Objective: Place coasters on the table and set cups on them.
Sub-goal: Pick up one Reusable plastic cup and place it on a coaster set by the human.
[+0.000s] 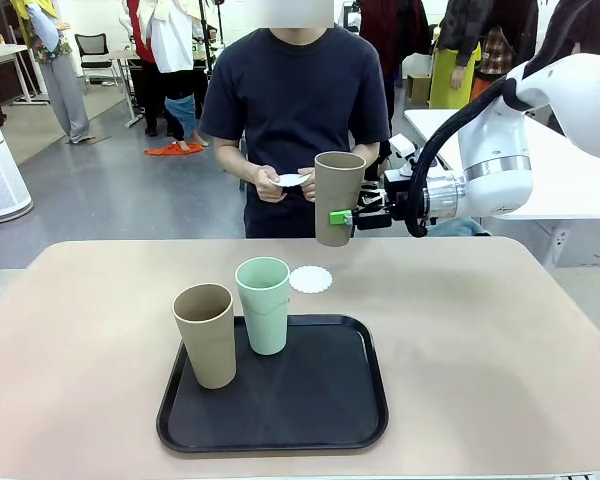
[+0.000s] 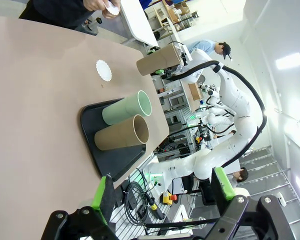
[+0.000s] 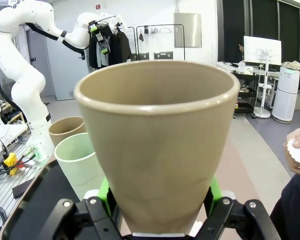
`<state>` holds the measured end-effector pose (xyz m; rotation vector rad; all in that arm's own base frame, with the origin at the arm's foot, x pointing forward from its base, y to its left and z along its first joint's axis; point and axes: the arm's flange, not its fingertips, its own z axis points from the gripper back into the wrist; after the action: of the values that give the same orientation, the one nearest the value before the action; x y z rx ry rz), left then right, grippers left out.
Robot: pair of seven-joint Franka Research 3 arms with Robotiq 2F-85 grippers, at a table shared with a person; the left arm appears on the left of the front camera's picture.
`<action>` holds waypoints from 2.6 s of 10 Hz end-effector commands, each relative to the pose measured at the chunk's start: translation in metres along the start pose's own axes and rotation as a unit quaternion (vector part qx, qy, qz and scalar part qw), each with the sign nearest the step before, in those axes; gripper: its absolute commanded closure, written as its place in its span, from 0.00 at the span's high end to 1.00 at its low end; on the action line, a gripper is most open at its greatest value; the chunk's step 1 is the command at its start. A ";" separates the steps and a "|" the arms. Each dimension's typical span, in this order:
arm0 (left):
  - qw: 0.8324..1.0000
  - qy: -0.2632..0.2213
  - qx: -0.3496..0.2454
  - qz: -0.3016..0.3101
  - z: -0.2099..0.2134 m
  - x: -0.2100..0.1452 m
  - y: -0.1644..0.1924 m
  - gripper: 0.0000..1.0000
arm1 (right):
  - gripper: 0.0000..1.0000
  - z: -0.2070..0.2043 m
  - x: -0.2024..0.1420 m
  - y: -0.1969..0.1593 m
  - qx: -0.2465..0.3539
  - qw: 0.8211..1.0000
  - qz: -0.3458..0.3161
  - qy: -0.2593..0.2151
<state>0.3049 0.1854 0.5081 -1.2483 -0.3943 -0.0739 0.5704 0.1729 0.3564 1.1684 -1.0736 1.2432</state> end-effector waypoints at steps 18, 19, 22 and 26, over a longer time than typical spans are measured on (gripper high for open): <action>1.000 -0.004 -0.007 -0.001 0.002 0.000 -0.002 1.00 | 0.82 -0.058 -0.065 -0.055 -0.016 0.999 -0.025 0.041; 1.000 -0.004 -0.007 -0.001 0.002 0.000 -0.002 1.00 | 0.82 -0.057 -0.064 -0.055 -0.016 0.999 -0.027 0.041; 1.000 -0.004 -0.007 -0.001 0.002 0.000 -0.002 1.00 | 0.82 -0.062 -0.083 -0.051 0.008 1.000 -0.009 0.019; 1.000 -0.004 -0.007 -0.001 0.002 0.000 -0.002 1.00 | 0.82 -0.065 -0.097 -0.050 0.009 1.000 -0.007 0.018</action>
<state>0.3049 0.1854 0.5081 -1.2486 -0.3941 -0.0742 0.6122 0.2275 0.2541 1.1572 -1.0032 1.2608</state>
